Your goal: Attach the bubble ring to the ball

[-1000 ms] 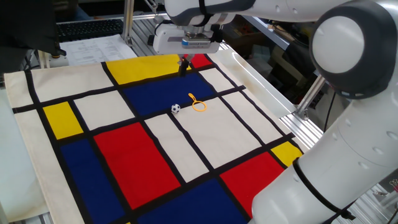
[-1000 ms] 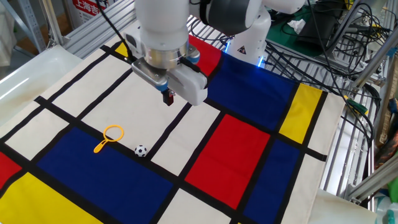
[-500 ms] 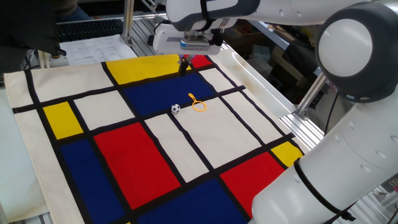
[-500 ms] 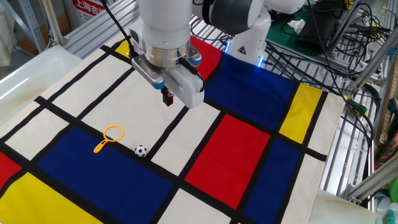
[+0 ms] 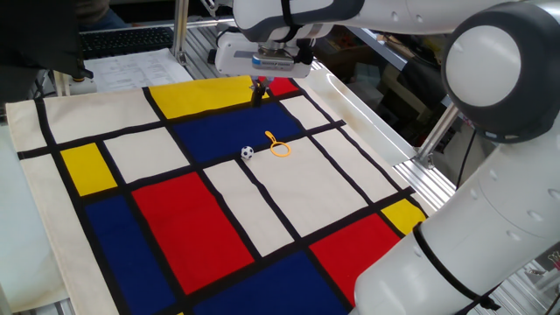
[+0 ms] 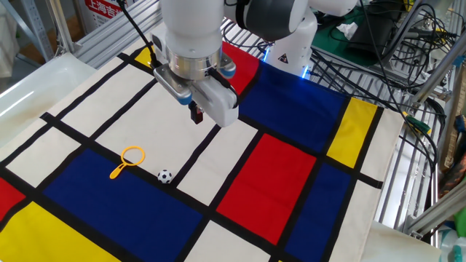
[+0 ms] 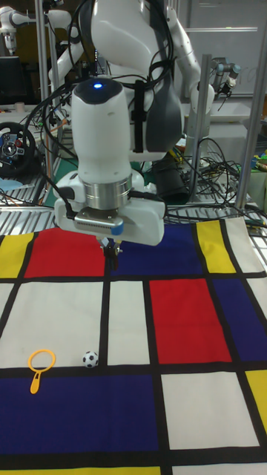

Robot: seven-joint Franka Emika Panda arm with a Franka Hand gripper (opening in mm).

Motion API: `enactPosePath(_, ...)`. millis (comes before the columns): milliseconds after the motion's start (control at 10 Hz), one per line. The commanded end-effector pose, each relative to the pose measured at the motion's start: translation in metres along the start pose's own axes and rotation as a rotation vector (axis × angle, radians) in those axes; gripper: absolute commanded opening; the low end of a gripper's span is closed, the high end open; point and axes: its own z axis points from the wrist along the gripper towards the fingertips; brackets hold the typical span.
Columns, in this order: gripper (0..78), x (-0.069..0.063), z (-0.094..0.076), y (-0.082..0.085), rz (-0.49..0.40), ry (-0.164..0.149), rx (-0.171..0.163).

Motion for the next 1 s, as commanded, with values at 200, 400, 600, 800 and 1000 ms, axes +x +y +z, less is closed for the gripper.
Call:
enactPosePath(200, 0.0, -0.001, -0.001, 0.000, 0.002, -0.007, -0.003)
enactPosePath(400, 0.0, -0.008, 0.004, -0.001, -0.008, -0.010, 0.003)
enactPosePath(600, 0.0, -0.019, 0.012, -0.005, -0.014, -0.013, 0.003)
enactPosePath(800, 0.0, -0.026, 0.017, -0.007, -0.020, -0.014, 0.004)
enactPosePath(1000, 0.0, -0.038, 0.024, -0.012, -0.029, -0.014, 0.004)
